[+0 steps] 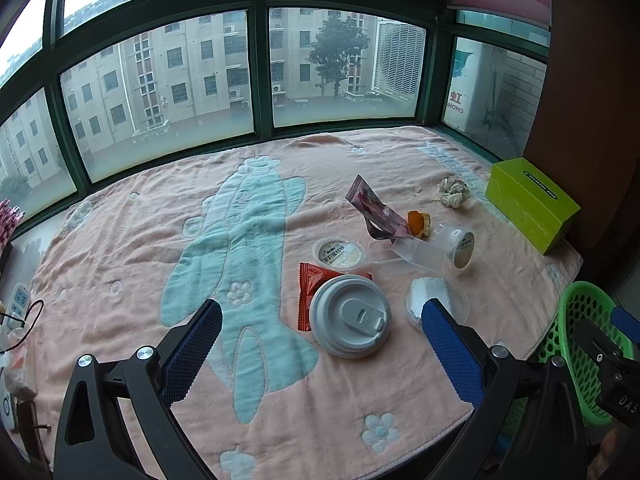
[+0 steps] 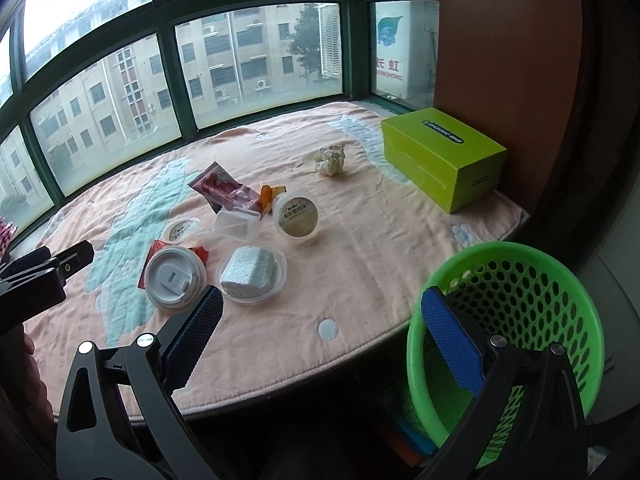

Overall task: Collect trash
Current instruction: 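Reach the right gripper to the white foam block and grasp it, then carry the foam block into the green basket while the left gripper grasps the white cup lid, then open the right gripper to drop the foam block while the left gripper drops the lid in the basket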

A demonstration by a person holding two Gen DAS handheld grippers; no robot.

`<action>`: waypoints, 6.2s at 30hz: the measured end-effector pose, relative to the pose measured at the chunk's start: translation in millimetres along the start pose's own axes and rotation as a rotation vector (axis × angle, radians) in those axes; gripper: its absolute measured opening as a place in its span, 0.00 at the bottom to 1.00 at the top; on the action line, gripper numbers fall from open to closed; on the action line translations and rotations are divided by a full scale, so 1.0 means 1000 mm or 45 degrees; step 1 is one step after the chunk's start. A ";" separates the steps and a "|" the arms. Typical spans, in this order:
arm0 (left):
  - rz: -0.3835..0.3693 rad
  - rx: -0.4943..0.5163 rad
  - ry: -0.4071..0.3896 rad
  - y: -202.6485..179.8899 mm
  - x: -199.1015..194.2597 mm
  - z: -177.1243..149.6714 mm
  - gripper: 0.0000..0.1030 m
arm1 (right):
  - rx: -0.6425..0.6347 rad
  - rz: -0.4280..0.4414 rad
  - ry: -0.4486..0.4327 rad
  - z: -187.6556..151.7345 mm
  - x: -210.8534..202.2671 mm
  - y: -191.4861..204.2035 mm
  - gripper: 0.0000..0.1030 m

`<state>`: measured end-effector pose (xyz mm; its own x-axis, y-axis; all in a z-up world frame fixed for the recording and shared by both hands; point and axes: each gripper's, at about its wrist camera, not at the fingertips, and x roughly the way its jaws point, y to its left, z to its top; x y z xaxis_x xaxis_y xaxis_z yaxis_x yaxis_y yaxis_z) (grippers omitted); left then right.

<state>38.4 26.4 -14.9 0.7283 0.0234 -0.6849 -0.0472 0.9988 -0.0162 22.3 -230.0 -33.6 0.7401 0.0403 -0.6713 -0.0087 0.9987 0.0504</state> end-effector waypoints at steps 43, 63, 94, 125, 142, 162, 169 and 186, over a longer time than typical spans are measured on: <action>0.110 -0.162 0.150 0.084 0.056 -0.010 0.94 | -0.161 0.218 0.310 0.001 0.164 0.070 0.68; 0.042 -0.109 0.207 0.061 0.064 -0.023 0.94 | -0.173 0.243 0.345 -0.003 0.176 0.073 0.62; -0.192 0.297 0.187 -0.023 0.103 -0.026 0.94 | 0.024 0.310 0.188 0.002 0.077 0.009 0.59; -0.138 0.450 0.208 -0.041 0.131 -0.029 0.82 | 0.193 0.140 0.064 -0.011 0.013 -0.063 0.60; -0.413 0.391 0.034 -0.088 0.046 0.005 0.82 | 0.263 -0.032 0.013 -0.026 -0.019 -0.111 0.60; -0.704 0.488 0.003 -0.192 0.010 0.020 0.82 | 0.390 -0.163 0.033 -0.055 -0.033 -0.167 0.70; -0.779 0.543 0.033 -0.230 0.008 0.015 0.82 | 0.422 -0.218 0.005 -0.060 -0.049 -0.182 0.72; -0.910 0.663 0.172 -0.294 0.006 -0.023 0.82 | 0.527 -0.321 -0.073 -0.074 -0.079 -0.218 0.75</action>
<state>40.4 -268.3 -31.2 0.3763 -0.5850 -0.7185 0.7276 0.6667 -0.1618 -84.0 -449.0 -46.1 0.7209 -0.2144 -0.6591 0.4350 0.8802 0.1895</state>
